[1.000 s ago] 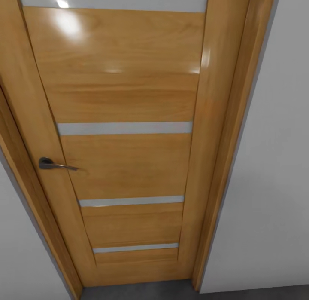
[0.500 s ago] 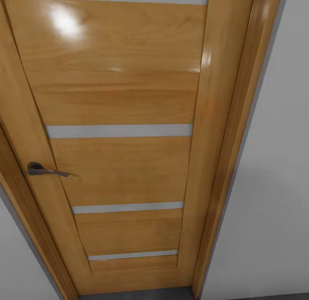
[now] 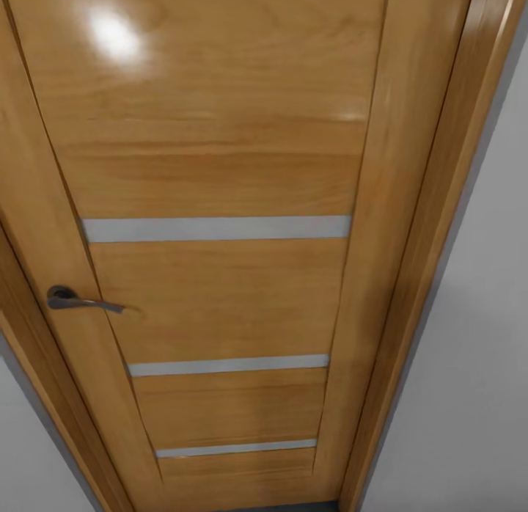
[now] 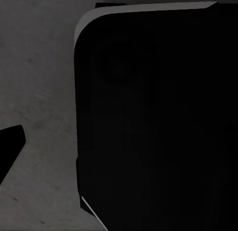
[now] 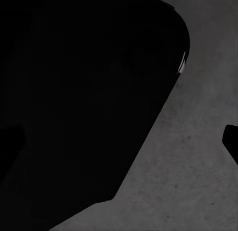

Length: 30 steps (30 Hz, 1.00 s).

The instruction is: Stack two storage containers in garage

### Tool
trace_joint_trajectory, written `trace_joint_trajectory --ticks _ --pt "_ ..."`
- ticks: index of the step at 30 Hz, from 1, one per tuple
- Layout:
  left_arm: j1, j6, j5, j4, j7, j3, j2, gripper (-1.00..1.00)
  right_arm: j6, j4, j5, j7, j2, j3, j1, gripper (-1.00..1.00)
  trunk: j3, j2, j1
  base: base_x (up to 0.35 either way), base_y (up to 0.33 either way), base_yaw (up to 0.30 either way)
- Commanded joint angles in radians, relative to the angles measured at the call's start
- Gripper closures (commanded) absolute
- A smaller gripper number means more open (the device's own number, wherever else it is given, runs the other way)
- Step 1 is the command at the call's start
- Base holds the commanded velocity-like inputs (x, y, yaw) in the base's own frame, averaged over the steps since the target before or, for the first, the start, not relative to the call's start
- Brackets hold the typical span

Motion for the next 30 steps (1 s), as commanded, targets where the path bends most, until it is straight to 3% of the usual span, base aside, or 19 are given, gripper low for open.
trace_joint_trajectory --ticks 1,30 --pt "0.000 -0.003 0.001 0.000 0.000 0.001 0.000 -1.00 -0.003 0.000 -0.005 -0.001 0.000 0.005 0.000 -1.00 -0.001 0.000 0.000 0.022 0.020 0.000" --pt "0.000 -0.003 0.001 0.000 0.000 0.001 0.000 -1.00 -0.003 0.000 -0.009 -0.002 0.002 0.005 0.000 -1.00 -0.001 0.000 0.000 0.001 0.008 0.000"
